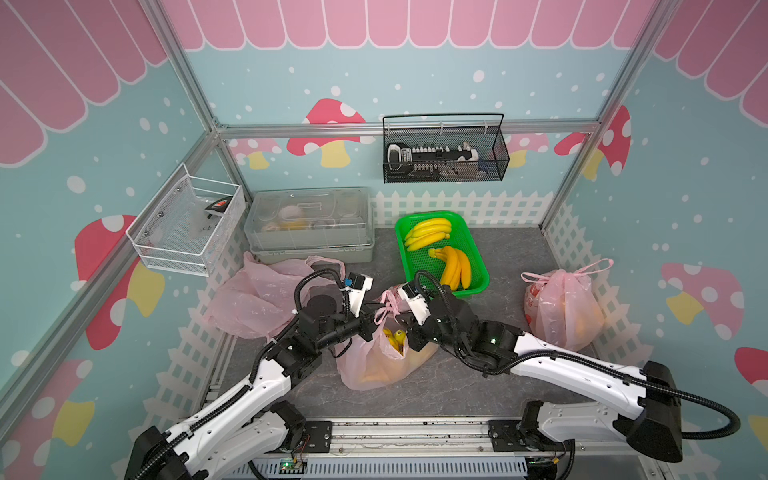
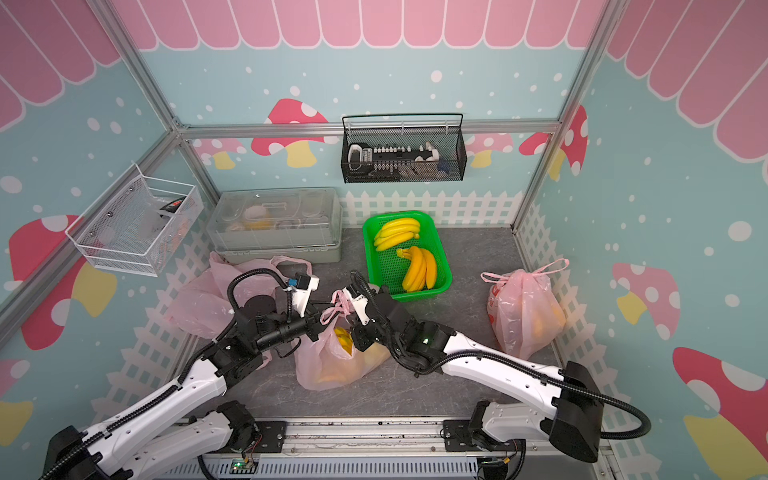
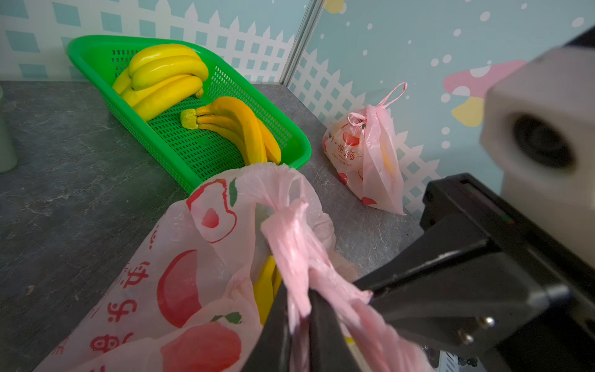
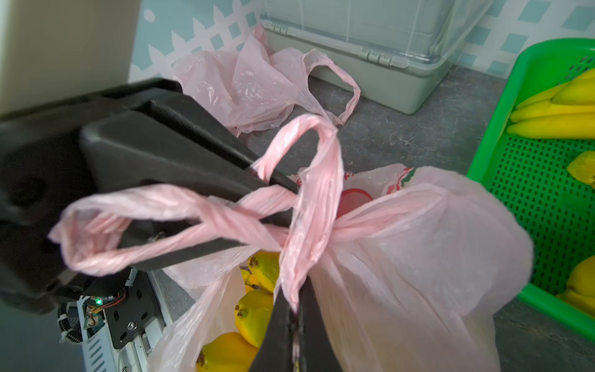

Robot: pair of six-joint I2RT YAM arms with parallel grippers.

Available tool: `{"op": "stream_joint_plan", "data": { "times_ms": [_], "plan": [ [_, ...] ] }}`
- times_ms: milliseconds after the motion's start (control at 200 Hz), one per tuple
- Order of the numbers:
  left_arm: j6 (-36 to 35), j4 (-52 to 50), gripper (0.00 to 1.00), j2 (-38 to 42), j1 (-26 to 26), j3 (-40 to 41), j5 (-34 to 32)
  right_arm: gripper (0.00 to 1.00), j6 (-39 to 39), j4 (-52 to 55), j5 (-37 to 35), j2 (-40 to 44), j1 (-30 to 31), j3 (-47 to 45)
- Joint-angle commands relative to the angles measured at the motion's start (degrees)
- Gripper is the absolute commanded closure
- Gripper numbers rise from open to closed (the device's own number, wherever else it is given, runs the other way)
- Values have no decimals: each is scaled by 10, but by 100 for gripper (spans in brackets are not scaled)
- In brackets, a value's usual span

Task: Place the banana into a plastic bag & tie a knot
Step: Cross the plastic bag at the center of the board.

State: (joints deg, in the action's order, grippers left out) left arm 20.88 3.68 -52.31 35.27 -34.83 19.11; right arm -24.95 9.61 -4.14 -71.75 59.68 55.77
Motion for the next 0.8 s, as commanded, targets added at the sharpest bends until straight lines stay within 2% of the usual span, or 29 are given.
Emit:
{"op": "stream_joint_plan", "data": {
  "times_ms": [0,270,635,796],
  "plan": [
    [11,13,90,3,-6,-13,7,100,-21,-21,39,-26,4,3],
    [14,13,86,20,-3,3,29,100,-27,-60,-19,-45,0,2],
    [22,3,70,42,-3,38,-11,99,-14,-116,-1,-16,-5,-8],
    [22,10,65,35,-3,33,-5,99,-19,-120,4,-14,-5,-21]
  ]
}}
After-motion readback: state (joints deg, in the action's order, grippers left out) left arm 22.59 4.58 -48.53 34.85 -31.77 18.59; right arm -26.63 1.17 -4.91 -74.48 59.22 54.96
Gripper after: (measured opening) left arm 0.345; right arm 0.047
